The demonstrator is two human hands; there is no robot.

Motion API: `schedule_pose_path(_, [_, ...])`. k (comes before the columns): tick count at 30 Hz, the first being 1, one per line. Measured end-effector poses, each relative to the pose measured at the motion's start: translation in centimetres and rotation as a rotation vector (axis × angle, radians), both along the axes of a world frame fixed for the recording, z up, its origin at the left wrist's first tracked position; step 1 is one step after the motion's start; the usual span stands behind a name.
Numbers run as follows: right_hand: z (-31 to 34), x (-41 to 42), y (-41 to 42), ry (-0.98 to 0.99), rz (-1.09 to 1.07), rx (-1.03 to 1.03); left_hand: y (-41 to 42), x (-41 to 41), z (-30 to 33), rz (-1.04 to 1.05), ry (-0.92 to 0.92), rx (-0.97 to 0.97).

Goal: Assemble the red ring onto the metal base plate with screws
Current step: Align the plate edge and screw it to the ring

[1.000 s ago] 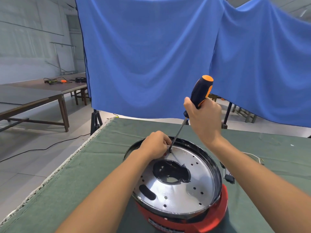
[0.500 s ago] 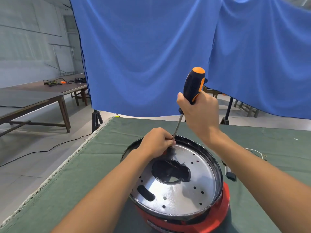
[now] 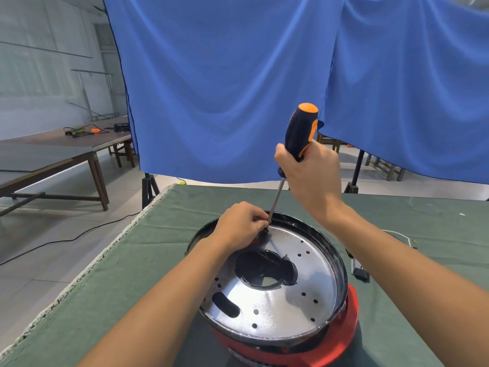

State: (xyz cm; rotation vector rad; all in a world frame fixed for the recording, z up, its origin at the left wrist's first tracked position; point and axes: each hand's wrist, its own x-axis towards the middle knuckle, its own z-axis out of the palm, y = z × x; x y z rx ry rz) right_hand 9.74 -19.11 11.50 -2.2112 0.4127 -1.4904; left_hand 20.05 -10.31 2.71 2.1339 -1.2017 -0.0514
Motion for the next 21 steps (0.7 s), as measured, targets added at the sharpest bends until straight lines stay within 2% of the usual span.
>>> schedule_pose_path(12, [0.8,1.0,-0.4,0.062,-0.032,0.04,-0.1,0.0,0.0,0.003,-0.014,0.039])
schedule_pose_path(21, [1.9,2.5,-1.6,0.128,0.025,0.207,-0.3,-0.1,-0.2,0.064,0.015,0.047])
